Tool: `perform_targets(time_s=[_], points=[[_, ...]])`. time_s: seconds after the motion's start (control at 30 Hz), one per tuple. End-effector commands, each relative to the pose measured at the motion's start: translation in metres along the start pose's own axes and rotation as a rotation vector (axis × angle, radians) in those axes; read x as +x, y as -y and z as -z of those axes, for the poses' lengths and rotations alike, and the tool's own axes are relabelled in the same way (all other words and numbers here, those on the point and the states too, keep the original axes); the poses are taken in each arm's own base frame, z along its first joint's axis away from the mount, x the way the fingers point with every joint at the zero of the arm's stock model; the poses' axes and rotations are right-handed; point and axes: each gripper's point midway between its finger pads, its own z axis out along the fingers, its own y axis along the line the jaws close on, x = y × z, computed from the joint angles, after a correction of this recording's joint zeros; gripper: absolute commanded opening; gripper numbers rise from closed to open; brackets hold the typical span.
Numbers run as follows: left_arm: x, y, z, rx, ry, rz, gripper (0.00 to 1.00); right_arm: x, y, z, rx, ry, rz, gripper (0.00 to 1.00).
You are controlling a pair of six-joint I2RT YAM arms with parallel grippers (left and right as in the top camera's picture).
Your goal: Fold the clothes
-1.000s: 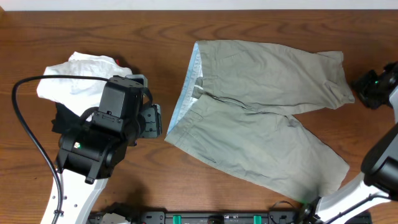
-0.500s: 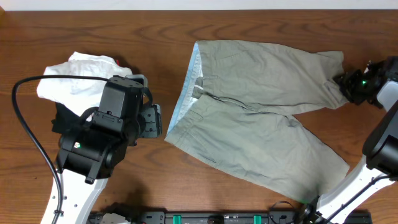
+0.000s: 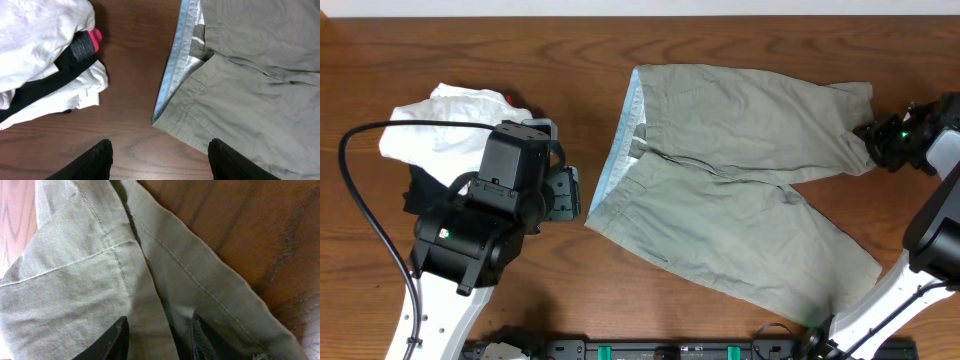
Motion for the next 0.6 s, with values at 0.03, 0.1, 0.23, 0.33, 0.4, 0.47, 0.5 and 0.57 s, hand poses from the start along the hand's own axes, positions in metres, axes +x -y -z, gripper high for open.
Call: perform_targets(time_s=[0.03,0.1,0.23,0.33,0.4,0.47,0.5,0.57], points=[[-0.006,0.000,0.004,0.002,0.019,0.008,0.64,0.003,-0.026,-0.004,-0.122,-0.024,-0.022,0.31],[-0.006,0.000,0.004,0.002,0.019,0.008,0.64,-0.001,-0.036,-0.002,-0.176,-0.020,-0.034,0.22],[-0.006,0.000,0.004,0.002,0.019,0.008,0.64,-0.007,-0.042,0.003,-0.229,-0.019,-0.075,0.15],[-0.006,0.000,0.004,0.001,0.019,0.008,0.64,-0.016,-0.044,0.005,-0.247,0.016,-0.056,0.08],[-0.006,0.000,0.004,0.001,0.019,0.008,0.64,-0.025,-0.052,0.008,-0.279,0.051,-0.020,0.01],[-0.006,0.000,0.004,0.002,0.020,0.008,0.64,-0.036,-0.063,0.012,-0.328,0.095,0.030,0.01],[-0.006,0.000,0.004,0.002,0.020,0.008,0.64,-0.040,-0.070,0.014,-0.354,0.115,0.056,0.01],[-0.006,0.000,0.004,0.001,0.019,0.008,0.64,-0.049,-0.083,0.020,-0.405,0.157,0.111,0.01]])
